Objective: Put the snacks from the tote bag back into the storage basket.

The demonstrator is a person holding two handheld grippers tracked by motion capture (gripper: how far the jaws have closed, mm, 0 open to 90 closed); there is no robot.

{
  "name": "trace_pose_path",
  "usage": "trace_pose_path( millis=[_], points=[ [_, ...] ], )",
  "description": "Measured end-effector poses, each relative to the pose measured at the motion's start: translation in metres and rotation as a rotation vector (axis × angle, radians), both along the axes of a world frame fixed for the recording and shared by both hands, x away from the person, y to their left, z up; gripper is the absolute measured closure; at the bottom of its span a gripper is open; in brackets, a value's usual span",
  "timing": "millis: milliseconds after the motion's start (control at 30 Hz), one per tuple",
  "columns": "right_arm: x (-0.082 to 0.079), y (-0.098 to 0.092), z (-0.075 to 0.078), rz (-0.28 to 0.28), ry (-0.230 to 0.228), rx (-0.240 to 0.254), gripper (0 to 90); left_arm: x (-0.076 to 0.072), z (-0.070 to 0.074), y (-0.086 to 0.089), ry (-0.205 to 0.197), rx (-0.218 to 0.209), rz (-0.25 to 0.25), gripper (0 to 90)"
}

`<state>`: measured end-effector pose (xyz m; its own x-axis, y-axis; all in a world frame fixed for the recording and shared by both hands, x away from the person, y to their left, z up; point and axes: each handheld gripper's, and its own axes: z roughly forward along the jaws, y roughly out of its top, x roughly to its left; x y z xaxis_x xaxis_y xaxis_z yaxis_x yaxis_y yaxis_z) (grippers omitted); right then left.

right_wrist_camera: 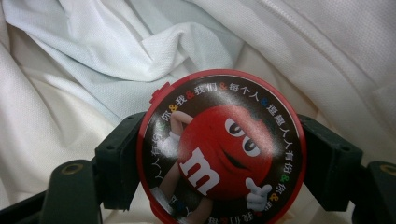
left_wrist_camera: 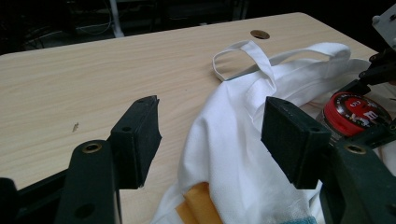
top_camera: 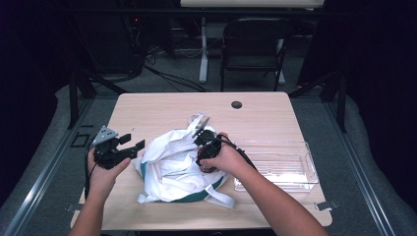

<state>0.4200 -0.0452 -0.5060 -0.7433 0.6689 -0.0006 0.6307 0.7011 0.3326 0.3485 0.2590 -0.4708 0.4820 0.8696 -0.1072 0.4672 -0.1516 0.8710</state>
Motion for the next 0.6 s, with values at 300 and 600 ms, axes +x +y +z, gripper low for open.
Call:
trace_pose_path(
  millis=[300, 600],
  points=[
    [0.0013, 0.0031, -0.0026, 0.000, 0.009, -0.024, 24.7, 0.0001, -0.0002, 0.0000, 0.001, -0.001, 0.000, 37.1],
    [0.0011, 0.0039, -0.0019, 0.000, 0.009, -0.035, 25.0, 0.0002, -0.0004, 0.0005, 0.005, 0.000, 0.002, 37.2]
  ],
)
